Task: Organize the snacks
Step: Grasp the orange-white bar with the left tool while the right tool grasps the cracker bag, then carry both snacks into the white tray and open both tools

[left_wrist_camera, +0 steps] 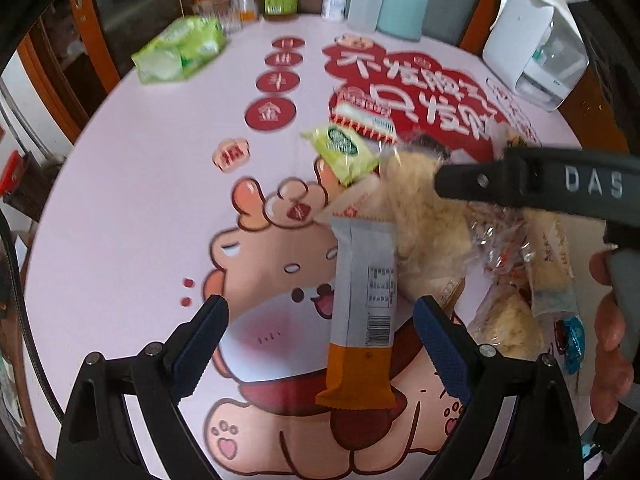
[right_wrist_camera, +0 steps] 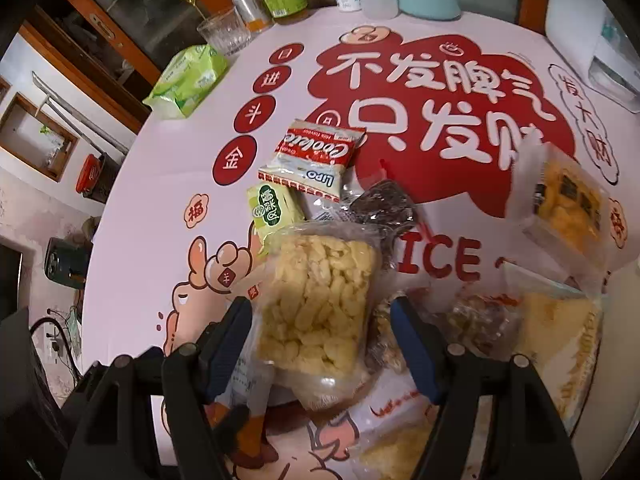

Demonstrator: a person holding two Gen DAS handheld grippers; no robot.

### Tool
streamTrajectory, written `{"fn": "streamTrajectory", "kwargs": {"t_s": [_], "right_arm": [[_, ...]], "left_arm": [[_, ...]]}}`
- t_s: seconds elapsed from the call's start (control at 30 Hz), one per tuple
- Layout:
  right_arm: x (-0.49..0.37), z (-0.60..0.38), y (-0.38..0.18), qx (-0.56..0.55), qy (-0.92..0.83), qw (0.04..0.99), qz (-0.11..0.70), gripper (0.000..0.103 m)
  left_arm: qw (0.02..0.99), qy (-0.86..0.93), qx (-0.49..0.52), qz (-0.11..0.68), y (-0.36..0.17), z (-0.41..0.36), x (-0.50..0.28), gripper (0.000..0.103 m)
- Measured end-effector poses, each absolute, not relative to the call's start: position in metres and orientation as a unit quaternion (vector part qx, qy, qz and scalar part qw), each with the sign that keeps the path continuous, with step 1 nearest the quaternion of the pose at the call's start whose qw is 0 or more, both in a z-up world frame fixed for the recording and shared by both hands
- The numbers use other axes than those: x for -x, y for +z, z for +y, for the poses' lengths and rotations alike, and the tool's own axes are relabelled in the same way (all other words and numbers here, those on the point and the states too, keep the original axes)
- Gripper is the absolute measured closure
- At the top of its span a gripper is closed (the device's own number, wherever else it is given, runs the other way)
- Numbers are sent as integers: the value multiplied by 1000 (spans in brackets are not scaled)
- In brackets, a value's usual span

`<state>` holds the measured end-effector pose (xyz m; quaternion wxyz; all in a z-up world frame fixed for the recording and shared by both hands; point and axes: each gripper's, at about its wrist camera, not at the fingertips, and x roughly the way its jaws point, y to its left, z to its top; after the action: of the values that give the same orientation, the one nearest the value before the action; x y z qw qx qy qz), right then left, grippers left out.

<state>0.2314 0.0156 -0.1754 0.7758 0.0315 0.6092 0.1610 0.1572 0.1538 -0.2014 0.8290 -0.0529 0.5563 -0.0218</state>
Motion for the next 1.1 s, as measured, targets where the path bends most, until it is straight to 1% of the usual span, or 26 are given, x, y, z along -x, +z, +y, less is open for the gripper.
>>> {"fn": "streamTrajectory", "kwargs": {"t_s": [0.17,0.4,0.43,0.47,0.5,0.53,0.63,0.67,0.7,0.73,0.8,0.9,0.97,1.1], "right_arm": [[-238,23,-194,-28,159,764,625,31],[-242,31,-199,-15,166,770,616,31],[-242,33,-199,-8,166,770,616,32],[-242,34,-200,-3,166,771,615,39],[-243,34,-200,-3,168,768,617,42],[-243,33,-201,-7,171,767,619,43],[-240,26,-199,-26,175,768,615,43],[-239,23,-197,-32,175,770,613,44],[-237,20,-195,-38,173,771,611,44],[-236,17,-193,-44,172,773,609,44],[-233,12,-187,-56,171,775,606,44],[-226,3,-176,-69,170,782,596,44],[-219,-4,-164,-80,170,789,585,44],[-202,-20,-140,-98,171,802,564,44]], "left_arm": [[816,-28,70,574,-220,149,-163,10],[807,-16,77,585,-240,145,-171,10],[806,-13,79,587,-243,145,-172,10],[811,-6,76,581,-243,144,-172,11],[813,-4,74,577,-243,143,-173,11],[814,-3,72,577,-244,142,-174,12],[820,7,57,569,-243,139,-174,22],[822,11,51,567,-242,138,-174,33],[825,12,46,563,-240,137,-174,49],[828,12,39,560,-239,137,-174,53],[827,9,41,560,-238,139,-174,59],[823,8,59,565,-236,145,-174,63],[821,8,69,566,-232,150,-168,65],[827,6,70,558,-222,154,-164,65]]}}
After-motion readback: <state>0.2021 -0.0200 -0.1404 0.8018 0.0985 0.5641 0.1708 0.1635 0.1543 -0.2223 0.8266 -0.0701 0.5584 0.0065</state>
